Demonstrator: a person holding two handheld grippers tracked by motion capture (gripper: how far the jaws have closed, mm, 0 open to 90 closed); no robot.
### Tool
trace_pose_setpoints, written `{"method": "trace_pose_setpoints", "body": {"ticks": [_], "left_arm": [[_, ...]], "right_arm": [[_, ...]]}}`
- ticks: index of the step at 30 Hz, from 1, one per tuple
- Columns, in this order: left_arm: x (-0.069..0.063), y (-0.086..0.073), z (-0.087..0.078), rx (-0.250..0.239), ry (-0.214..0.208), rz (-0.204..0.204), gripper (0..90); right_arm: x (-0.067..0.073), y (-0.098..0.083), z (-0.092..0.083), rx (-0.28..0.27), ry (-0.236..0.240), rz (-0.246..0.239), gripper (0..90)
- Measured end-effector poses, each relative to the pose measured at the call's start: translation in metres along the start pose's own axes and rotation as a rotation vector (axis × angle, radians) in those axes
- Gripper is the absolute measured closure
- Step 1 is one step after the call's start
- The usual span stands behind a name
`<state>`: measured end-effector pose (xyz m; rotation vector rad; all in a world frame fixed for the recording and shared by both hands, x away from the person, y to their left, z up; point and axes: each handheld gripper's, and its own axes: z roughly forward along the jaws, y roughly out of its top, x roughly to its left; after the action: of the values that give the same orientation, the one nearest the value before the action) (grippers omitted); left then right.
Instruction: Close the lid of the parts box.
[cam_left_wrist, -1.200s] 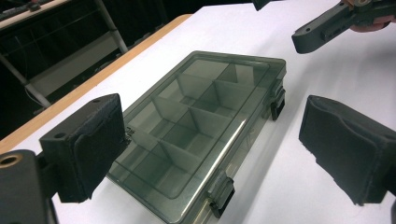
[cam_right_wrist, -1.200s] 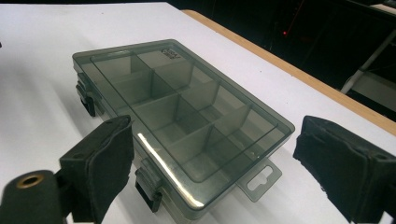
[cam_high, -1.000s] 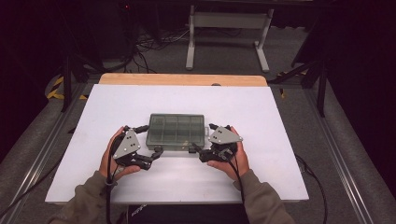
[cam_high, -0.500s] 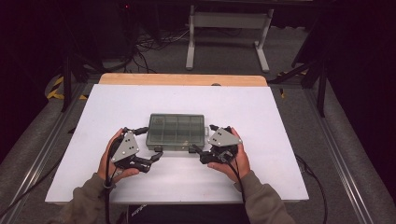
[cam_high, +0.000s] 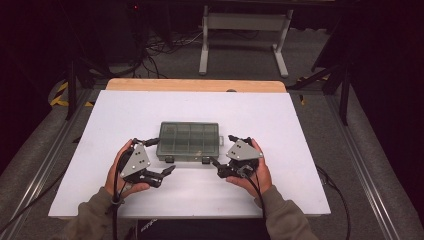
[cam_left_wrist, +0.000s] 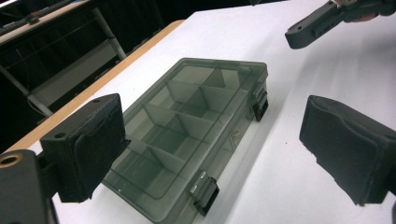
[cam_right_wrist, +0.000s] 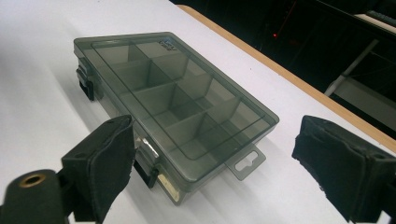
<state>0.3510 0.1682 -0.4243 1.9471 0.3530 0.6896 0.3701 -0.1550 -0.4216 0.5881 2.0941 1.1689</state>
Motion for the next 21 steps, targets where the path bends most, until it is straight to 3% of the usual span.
{"method": "trace_pose_setpoints", "body": {"ticks": [21], "left_arm": [[-0.009, -0.005, -0.014, -0.001, 0.009, 0.009, 7.7]], "right_arm": [[-0.002, -0.011, -0.022, 0.012, -0.017, -0.002, 12.7]]}}
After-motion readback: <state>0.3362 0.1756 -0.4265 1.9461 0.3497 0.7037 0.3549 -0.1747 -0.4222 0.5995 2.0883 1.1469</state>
